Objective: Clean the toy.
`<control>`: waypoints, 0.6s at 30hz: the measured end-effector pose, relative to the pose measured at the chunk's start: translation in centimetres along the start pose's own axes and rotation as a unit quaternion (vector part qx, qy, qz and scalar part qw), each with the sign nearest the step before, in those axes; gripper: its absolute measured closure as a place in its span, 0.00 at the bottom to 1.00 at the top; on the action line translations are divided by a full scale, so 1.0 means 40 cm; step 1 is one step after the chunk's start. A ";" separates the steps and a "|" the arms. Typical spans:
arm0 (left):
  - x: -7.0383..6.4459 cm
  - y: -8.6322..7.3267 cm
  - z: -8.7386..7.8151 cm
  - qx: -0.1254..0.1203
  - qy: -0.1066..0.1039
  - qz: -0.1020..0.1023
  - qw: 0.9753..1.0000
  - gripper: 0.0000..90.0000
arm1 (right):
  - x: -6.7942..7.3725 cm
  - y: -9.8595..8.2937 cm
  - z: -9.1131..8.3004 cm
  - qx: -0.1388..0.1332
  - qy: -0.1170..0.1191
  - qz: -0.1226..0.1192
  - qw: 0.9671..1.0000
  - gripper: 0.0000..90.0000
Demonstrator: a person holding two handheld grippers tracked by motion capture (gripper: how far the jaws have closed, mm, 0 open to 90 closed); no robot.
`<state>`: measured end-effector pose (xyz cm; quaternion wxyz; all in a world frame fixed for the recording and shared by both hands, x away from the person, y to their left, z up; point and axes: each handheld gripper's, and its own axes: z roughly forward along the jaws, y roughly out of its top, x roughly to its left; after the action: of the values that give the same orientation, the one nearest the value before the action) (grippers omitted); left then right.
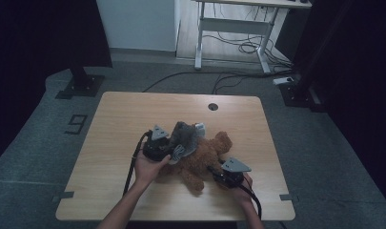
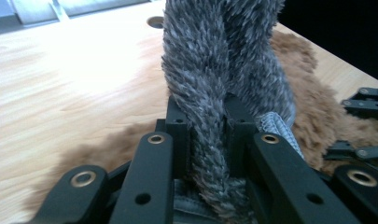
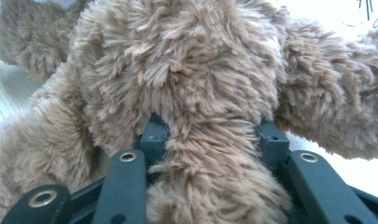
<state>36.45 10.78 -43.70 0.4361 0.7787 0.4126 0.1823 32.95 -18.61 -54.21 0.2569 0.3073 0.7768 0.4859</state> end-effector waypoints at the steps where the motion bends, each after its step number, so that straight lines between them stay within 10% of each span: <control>1: 0.013 0.000 -0.006 -0.001 0.006 -0.004 1.000 0.85 | 0.000 -0.001 0.000 -0.002 -0.001 0.000 1.000 0.64; 12: 0.177 -0.131 -0.057 0.032 0.057 -0.056 0.996 0.85 | -0.004 -0.004 0.000 -0.003 0.002 0.009 1.000 0.64; 18: 0.189 -0.155 -0.064 0.032 0.051 -0.062 0.996 0.85 | -0.006 -0.004 0.001 -0.003 0.003 0.012 1.000 0.64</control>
<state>36.28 19.94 -47.99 0.4001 0.7546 0.4877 0.1809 33.08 -18.81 -54.36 0.2496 0.3147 0.7725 0.4918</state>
